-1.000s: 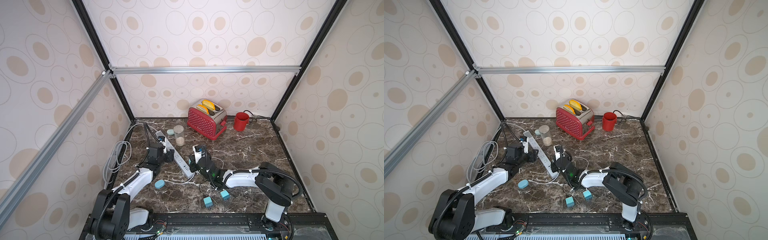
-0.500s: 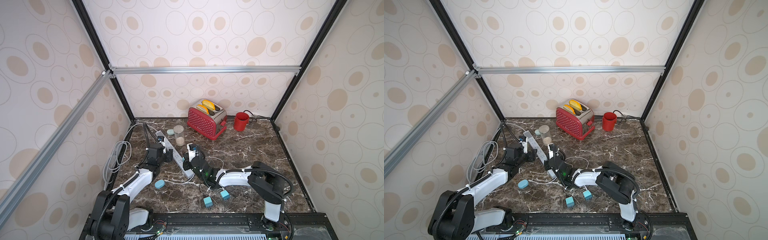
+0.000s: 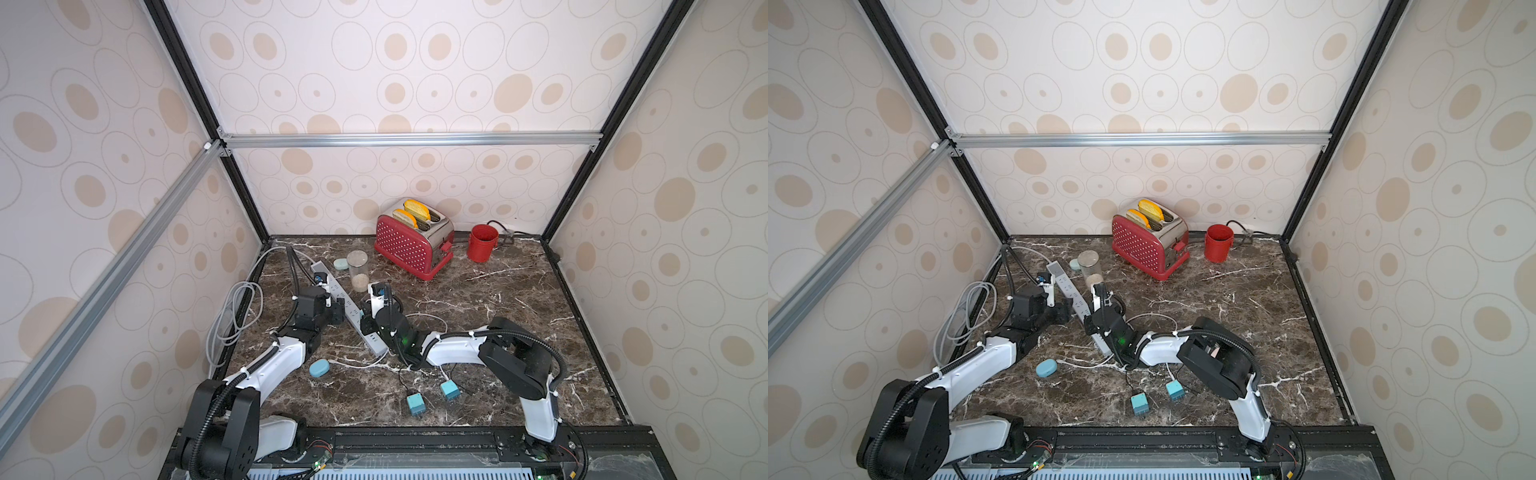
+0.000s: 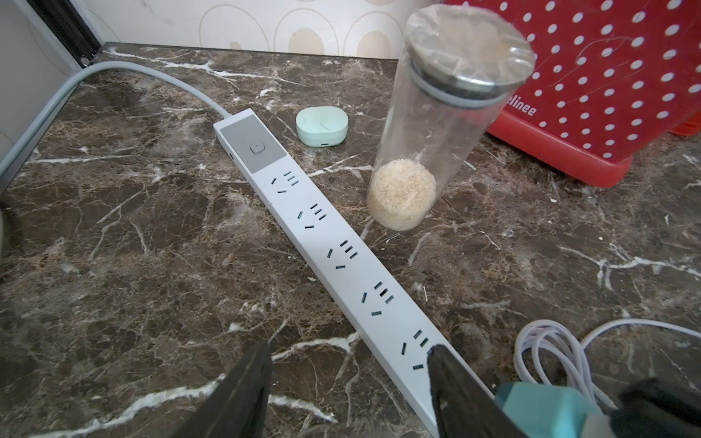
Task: Charge the bluetooth headset
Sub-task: Insert the plug into the socket.
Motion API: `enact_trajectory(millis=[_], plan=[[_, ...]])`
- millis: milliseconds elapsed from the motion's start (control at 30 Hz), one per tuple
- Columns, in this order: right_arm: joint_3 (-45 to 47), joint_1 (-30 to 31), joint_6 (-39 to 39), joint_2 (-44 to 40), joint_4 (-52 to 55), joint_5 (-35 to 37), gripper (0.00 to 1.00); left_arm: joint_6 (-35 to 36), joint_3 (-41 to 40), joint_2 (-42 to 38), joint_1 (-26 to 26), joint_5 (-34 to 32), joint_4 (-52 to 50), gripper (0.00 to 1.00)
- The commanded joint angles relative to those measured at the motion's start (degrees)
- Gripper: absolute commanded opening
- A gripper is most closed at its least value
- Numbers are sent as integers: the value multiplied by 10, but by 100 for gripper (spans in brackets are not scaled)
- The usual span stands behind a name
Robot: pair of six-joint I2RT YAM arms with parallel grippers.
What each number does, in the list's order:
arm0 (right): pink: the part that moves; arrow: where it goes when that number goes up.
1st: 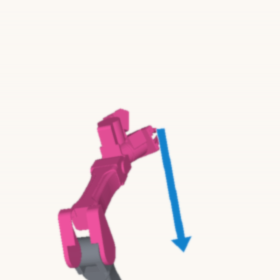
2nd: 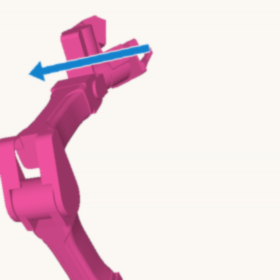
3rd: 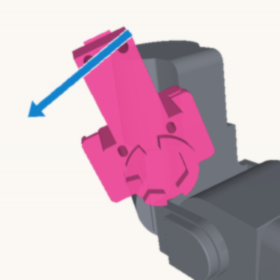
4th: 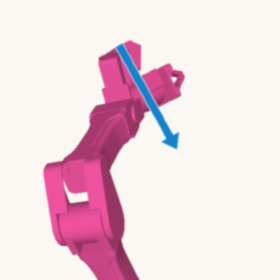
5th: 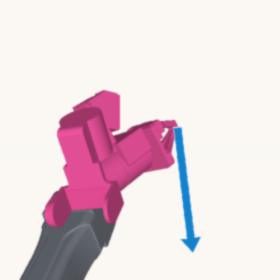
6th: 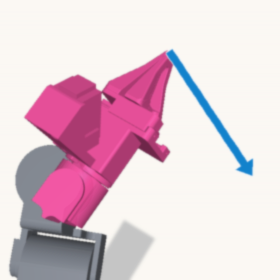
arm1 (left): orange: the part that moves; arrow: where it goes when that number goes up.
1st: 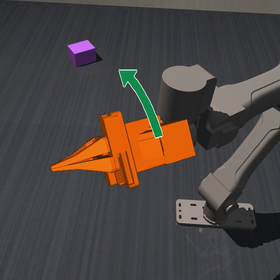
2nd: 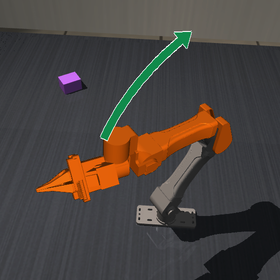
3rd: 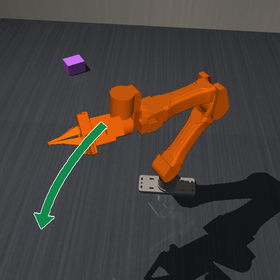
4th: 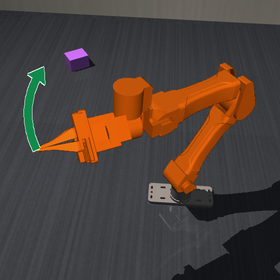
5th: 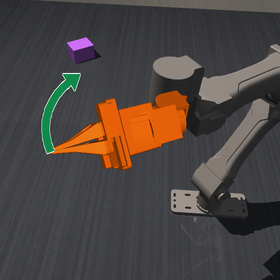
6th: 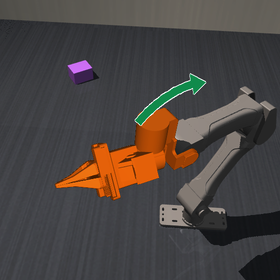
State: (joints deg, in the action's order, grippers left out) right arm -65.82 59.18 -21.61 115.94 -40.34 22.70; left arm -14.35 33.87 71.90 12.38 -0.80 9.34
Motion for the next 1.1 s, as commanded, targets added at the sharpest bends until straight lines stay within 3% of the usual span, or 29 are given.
enact_trajectory(millis=[0, 1067], plan=[[-15, -3, 5, 12, -33, -14, 0, -12, 15, 1, 1, -8, 1, 67], [-20, -3, -4, 37, -25, 3, 0, -14, 18, 2, 0, 11, 1, 66]])
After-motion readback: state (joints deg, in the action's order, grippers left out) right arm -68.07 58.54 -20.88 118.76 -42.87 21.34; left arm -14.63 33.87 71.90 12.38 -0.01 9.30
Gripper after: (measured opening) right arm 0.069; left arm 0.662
